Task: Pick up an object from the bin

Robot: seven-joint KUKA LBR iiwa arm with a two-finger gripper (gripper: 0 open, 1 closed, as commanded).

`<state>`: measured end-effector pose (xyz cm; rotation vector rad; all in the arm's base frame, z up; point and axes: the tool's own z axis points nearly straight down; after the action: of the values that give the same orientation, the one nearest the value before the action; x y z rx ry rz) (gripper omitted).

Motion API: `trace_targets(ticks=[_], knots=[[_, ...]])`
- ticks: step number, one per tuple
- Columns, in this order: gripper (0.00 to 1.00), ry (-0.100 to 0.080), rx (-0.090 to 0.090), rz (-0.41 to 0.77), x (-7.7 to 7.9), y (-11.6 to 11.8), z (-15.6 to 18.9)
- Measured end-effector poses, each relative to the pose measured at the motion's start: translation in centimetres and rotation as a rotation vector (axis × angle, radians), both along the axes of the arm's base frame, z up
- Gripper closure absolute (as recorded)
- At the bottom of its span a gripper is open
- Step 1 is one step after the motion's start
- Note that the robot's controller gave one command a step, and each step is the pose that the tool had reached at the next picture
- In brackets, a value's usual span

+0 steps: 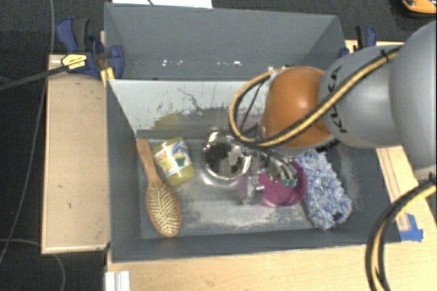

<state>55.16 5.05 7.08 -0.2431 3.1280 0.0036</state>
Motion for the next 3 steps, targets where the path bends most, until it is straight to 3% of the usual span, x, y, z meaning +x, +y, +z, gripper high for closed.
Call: trace_targets(ticks=[1,3], knots=[[1.00,-0.004,0.003,-0.042,0.59,0.22,0.07],[1.00,0.000,0.002,-0.044,0.44,0.22,1.05]])
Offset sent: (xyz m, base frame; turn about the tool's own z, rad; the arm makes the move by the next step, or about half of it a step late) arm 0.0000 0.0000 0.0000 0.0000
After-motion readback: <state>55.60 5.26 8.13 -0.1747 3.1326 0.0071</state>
